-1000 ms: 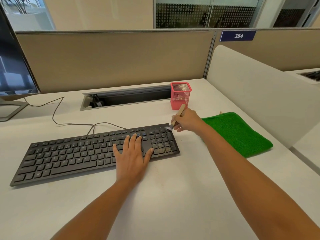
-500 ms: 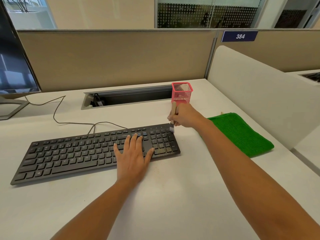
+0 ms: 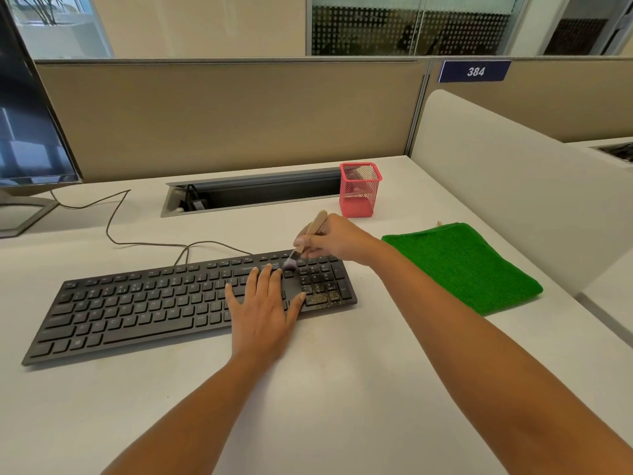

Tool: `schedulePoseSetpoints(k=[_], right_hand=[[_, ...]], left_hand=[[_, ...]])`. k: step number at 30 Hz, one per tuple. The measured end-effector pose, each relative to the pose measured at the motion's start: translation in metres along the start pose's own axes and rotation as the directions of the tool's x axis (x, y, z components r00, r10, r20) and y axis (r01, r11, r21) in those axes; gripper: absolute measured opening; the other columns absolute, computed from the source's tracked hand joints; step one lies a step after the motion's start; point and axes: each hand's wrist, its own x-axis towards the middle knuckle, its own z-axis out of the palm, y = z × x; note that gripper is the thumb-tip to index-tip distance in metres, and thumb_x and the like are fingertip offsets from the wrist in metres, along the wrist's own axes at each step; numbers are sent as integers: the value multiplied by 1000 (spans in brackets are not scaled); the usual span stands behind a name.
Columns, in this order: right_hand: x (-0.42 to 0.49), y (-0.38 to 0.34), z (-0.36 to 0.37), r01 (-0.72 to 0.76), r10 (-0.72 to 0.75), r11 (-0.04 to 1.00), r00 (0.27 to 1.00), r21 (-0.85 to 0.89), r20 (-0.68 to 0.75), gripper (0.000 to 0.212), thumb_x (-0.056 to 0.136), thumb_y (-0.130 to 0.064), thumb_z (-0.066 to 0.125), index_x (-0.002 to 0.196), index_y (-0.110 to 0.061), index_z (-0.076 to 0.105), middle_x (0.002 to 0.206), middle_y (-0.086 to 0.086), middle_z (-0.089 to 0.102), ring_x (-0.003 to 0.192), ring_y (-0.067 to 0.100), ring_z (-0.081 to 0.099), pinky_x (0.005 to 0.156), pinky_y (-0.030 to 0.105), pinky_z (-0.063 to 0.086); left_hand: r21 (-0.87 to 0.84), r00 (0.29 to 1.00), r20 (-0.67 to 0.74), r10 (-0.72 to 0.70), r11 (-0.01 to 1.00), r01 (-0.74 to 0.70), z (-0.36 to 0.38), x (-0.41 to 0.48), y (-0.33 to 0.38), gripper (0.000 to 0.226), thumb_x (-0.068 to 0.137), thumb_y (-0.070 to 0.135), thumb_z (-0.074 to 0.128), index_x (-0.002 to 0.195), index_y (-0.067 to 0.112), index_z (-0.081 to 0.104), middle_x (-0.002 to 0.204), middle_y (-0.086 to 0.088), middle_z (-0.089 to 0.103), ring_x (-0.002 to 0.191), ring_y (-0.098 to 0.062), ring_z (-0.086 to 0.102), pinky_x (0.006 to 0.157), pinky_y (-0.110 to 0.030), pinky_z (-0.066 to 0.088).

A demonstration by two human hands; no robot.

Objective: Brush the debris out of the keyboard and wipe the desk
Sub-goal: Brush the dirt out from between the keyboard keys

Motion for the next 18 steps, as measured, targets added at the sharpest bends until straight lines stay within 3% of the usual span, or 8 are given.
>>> schedulePoseSetpoints(k=[2, 5, 9, 11, 13, 16, 18], right_hand=[[-1, 2, -8, -35, 36, 994, 999, -105, 8, 30, 89, -14, 61, 114, 1, 62, 111, 18, 66, 94, 24, 67, 89, 31, 55], [-2, 1, -24, -91, 92, 943, 996, -319, -12, 28, 90, -16, 59, 112, 1, 63, 110, 17, 65, 98, 25, 65, 93, 36, 52], [-5, -6, -34, -162, 106, 786, 986, -597, -128, 28, 92, -16, 57, 113, 2, 59, 102, 13, 61, 89, 24, 58, 71, 28, 45], [-5, -10, -32, -183, 77, 750, 979, -635, -190, 30, 93, -18, 56, 115, 2, 57, 101, 13, 56, 85, 21, 51, 70, 28, 41], [-3, -12, -26, -145, 37, 812, 980, -566, -197, 31, 94, -21, 54, 115, 2, 57, 102, 13, 58, 87, 20, 54, 71, 27, 44], [2, -12, -7, -53, 20, 974, 989, -221, -149, 31, 91, -19, 58, 113, 3, 62, 109, 17, 66, 96, 27, 66, 85, 33, 55], [3, -13, 3, -38, 29, 996, 993, -84, -114, 30, 90, -16, 59, 113, 3, 62, 110, 18, 66, 96, 27, 68, 78, 26, 55]], left_hand=[[2, 1000, -2, -2, 1000, 2, 0, 0, 0, 106, 74, 72, -25, 145, 18, 33, 153, 0, 30, 144, -20, 20, 112, -57, 11], [2, 1000, -2, -5, 1000, 5, 0, 0, 0, 107, 73, 72, -26, 145, 19, 33, 153, 0, 30, 144, -20, 20, 112, -57, 11], [1, 1000, -3, -6, 1000, 6, -1, 0, 0, 108, 72, 72, -27, 146, 19, 32, 154, 1, 28, 144, -19, 19, 113, -56, 10], [-1, 1000, -5, -7, 1000, 7, -1, 0, 0, 109, 71, 72, -29, 146, 19, 31, 154, 1, 27, 144, -19, 18, 113, -56, 9], [0, 1000, -9, -10, 1000, 10, -1, 0, 1, 108, 72, 72, -28, 146, 19, 31, 154, 1, 27, 144, -19, 18, 113, -56, 9], [6, 1000, -6, -8, 1000, 8, -1, 0, 1, 105, 73, 71, -26, 146, 20, 30, 155, 1, 27, 144, -19, 18, 113, -56, 10], [6, 1000, -7, -7, 1000, 7, 0, 0, 1, 102, 76, 70, -23, 145, 19, 32, 154, 0, 30, 144, -20, 21, 112, -56, 11]])
